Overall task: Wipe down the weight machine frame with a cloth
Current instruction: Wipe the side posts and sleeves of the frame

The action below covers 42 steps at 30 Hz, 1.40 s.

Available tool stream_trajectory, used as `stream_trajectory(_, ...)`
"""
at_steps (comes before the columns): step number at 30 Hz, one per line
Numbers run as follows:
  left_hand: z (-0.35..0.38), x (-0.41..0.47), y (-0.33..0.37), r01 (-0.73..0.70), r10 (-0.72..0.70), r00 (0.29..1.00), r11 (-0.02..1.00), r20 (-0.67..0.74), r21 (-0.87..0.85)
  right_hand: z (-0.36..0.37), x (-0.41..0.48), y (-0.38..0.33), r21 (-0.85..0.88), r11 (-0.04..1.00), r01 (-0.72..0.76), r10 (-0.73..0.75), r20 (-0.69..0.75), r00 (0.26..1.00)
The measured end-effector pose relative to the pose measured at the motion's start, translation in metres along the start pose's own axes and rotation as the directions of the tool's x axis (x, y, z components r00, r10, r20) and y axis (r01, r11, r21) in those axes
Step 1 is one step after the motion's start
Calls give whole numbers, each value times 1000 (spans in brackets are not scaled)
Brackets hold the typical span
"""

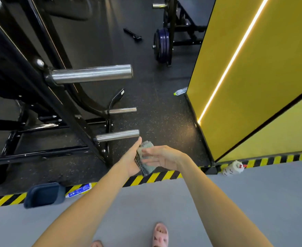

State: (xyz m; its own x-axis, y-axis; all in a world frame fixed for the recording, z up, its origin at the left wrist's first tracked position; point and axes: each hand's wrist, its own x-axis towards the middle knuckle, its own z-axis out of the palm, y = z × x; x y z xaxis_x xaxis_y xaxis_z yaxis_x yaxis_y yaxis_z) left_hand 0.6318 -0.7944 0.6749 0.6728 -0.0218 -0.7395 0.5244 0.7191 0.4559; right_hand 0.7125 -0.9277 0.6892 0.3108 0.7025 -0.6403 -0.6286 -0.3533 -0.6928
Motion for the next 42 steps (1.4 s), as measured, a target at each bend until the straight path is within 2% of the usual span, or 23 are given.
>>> stream_trajectory(1,9,1,-2,-28,28,1000,999,-6,-33,-9,-9,-6,25,1000,19,-19,14,1000)
stream_trajectory(2,17,2,-3,-58,58,998,996,-5,-70,-18,-18,-13,64,996,64,-62,-37,997)
stream_trajectory(3,24,3,-4,-80,81,997,991,5,-105,-28,-25,-18,105,986,126,-110,-152,982)
stream_trajectory(5,37,4,-2,-95,107,992,981,63,-168,-50,-33,-26,159,960,229,-138,-444,885)
stream_trajectory(6,42,4,0,-90,110,989,978,98,-187,-59,-36,-30,157,959,236,-124,-517,847)
stream_trajectory(7,48,3,3,-91,118,985,976,129,-196,-67,-38,-33,145,969,200,-93,-533,841)
stream_trajectory(9,58,-1,11,-96,129,978,976,165,-196,-69,-43,-41,47,998,36,-13,-428,903)
stream_trajectory(11,64,-6,21,-112,144,973,978,179,-178,-62,-43,-53,-30,999,-35,23,-338,941)
stream_trajectory(12,66,-8,27,-128,156,970,980,185,-156,-55,-42,-60,-76,997,-23,-6,-359,933)
stream_trajectory(14,75,-13,38,-168,178,969,983,173,-69,-46,-39,-76,-200,980,8,-107,-491,865)
stream_trajectory(17,82,-12,55,-230,230,973,967,19,112,-42,-39,-96,-253,965,71,-207,-566,798)
stream_trajectory(19,84,-9,65,-253,262,963,959,-63,128,-41,-44,-107,-183,976,117,-200,-550,811)
stream_trajectory(21,87,-12,76,-306,319,944,942,-86,137,-38,-46,-117,-169,974,151,-219,-530,819)
stream_trajectory(24,96,-21,101,-405,435,896,882,-87,240,-33,-47,-143,-307,935,180,-314,-473,823)
stream_trajectory(26,100,-27,120,-463,503,863,822,-40,332,-29,-49,-166,-462,869,179,-385,-402,831)
stream_trajectory(29,108,-40,149,-457,534,843,651,61,606,-22,-50,-201,-651,739,172,-484,-337,807)
stream_trajectory(31,120,-47,168,-404,568,821,510,55,759,-24,-43,-224,-739,652,169,-550,-307,777)
stream_trajectory(34,139,-47,192,-340,731,682,289,23,895,-31,-33,-256,-819,535,205,-645,-240,726)
stream_trajectory(36,147,-41,206,-267,803,595,149,41,952,-38,-27,-276,-834,502,231,-674,-209,708)
stream_trajectory(37,150,-39,213,-233,816,576,100,55,967,-42,-24,-285,-839,489,241,-681,-194,707)
stream_trajectory(38,153,-36,221,-208,819,570,76,57,975,-47,-21,-295,-844,475,251,-679,-170,714)
stream_trajectory(40,160,-36,237,-196,800,600,128,16,972,-57,-16,-315,-835,479,271,-639,-121,759)
stream_trajectory(42,168,-48,250,-224,759,650,227,-28,948,-61,-14,-335,-733,580,355,-578,-63,813)
